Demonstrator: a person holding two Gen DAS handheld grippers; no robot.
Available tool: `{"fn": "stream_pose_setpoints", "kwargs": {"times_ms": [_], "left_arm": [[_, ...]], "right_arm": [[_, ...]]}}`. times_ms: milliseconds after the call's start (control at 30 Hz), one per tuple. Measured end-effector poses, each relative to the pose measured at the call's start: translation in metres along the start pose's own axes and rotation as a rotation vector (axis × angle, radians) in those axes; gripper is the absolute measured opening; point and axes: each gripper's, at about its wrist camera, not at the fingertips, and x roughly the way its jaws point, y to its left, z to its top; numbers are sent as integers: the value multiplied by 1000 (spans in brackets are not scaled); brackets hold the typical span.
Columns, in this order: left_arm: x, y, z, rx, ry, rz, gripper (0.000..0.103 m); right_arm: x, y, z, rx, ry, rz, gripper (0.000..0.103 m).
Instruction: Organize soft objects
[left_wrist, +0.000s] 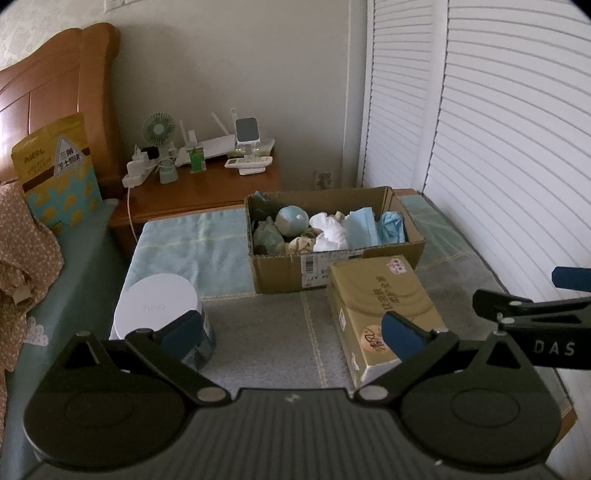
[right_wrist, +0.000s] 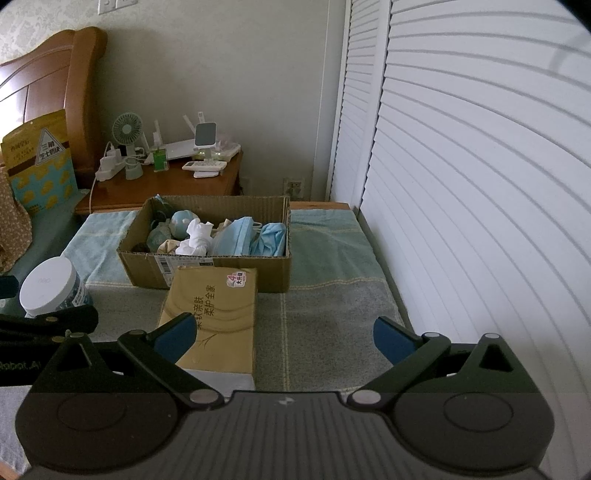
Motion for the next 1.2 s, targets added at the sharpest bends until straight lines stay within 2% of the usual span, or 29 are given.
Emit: {"fn": "stream_pose_setpoints", "kwargs": {"times_ms": [1200], "left_arm": [[-5, -3, 2, -2, 2, 3, 102]], "right_arm": [[-4, -3, 0, 7, -8, 1, 103]]}}
